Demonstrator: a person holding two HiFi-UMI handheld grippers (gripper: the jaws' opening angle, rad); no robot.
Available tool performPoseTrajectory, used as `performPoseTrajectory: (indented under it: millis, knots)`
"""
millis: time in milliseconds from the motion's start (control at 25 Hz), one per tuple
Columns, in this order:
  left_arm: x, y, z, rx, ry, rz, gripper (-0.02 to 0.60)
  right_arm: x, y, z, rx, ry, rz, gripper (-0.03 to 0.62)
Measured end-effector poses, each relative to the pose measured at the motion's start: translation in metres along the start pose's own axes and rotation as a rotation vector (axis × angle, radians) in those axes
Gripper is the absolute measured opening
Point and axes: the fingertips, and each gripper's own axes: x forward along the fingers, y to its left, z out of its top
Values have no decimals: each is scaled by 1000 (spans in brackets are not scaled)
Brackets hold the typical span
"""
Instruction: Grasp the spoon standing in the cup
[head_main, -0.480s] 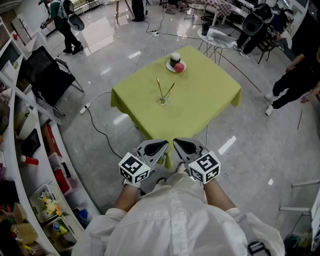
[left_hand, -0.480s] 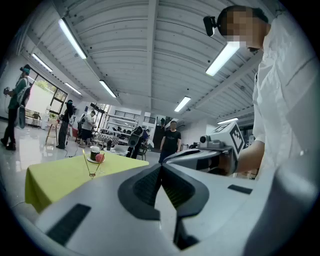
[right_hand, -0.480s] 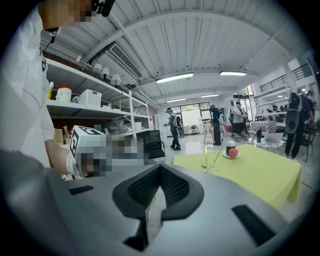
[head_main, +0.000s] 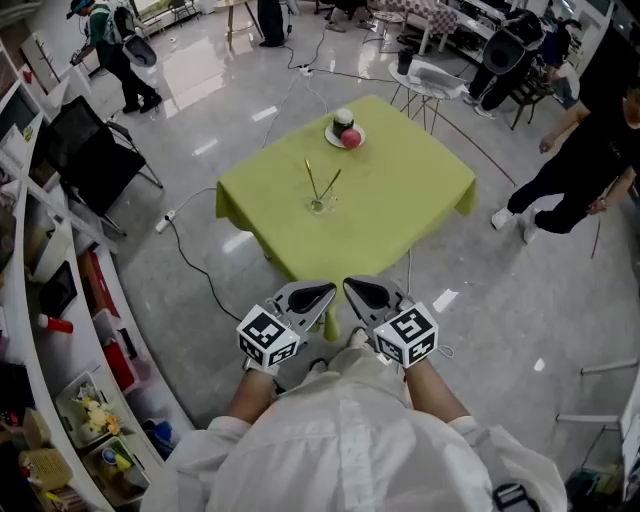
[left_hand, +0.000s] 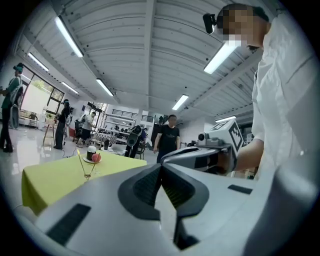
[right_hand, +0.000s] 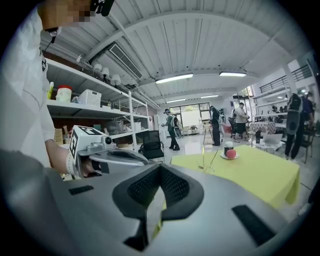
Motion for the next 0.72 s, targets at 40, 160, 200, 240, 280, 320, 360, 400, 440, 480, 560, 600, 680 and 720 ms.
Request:
performPoseTrajectory:
  millis: [40,160,200,240,280,320,360,400,440,480,560,600,680,720]
  knots:
    - [1,0,0,1,2,0,5,0,-1,-1,0,3,0,3]
    - [4,1,-1,-4,6,-3,5,0,-4,-3,1,10,1,3]
    - [5,1,-2,-6,7,-4,5,0,-4,-3,4,9,3,3]
    - [5,2,-2,-8,9,-4,5,0,-4,-3,8,5,11,3]
    - [5,2,-3,-10,11,-3,5,1,-2,-2,14,-2,25,3]
    - [5,3,-4,-12,12,-2,5,2,0,-1,19,-9,46,3]
    - [4,4,-4,-14,12,0,5,3,3,0,21,-15,65,3]
    - [3,6,-4,-16,14,1,5,4,5,1,20,-17,78,3]
    - [3,7,-5,-19,16,4,5,6,6,2,18,-16,83,5]
    - [3,9,-5,-22,18,6,5,7,5,1,17,-13,83,5]
    - [2,12,-4,-25,21,11,5,10,3,0,20,-5,80,5]
    - [2,13,-4,-27,20,13,5,11,2,0,23,-1,77,5]
    - [0,17,-4,-33,19,18,5,13,-1,-1,26,6,69,5]
    - [0,19,-5,-37,18,22,5,14,-2,-2,25,9,65,5]
